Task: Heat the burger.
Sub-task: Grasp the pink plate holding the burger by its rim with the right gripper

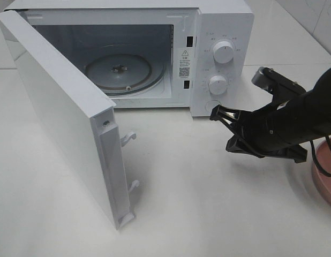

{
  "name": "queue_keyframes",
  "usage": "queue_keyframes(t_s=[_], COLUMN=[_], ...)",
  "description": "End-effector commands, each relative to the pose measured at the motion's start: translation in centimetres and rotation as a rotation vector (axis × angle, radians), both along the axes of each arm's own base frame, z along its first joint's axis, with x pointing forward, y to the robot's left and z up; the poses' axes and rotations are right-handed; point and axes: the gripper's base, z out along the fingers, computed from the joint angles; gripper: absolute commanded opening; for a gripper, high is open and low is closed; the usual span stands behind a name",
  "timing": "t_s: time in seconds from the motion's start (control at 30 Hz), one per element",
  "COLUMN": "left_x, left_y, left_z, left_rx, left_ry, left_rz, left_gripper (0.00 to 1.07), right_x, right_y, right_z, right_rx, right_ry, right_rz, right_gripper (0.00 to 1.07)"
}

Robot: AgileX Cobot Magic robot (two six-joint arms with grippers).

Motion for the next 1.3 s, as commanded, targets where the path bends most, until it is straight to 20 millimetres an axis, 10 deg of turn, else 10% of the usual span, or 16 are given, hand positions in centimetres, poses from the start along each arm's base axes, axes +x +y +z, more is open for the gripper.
queue_keyframes(t_s=[0.03,0.57,1.3], left_x=[-0.2,-0.2,-0.2], left_y=[0.0,0.0,0.0], left_z=[-0.1,-0.1,-0.1], left_rx=[-0.003,-0.003,-0.003], left_ry=[-0.012,-0.012,-0.012], left_rz=[-0.004,-0.004,-0.004], left_gripper=[1.00,1.00,1.00], right_x=[0.2,0.1,-1.0], right_y=[0.5,0.5,-4.7], right_z=[0.8,4.2,7.9], right_rx=[-0.084,-0.388,-0.463], right_ry=[0.003,0.239,0.302], right_rz=[0.206,0.677,0.599], right_gripper=[0.01,0.05,0.11])
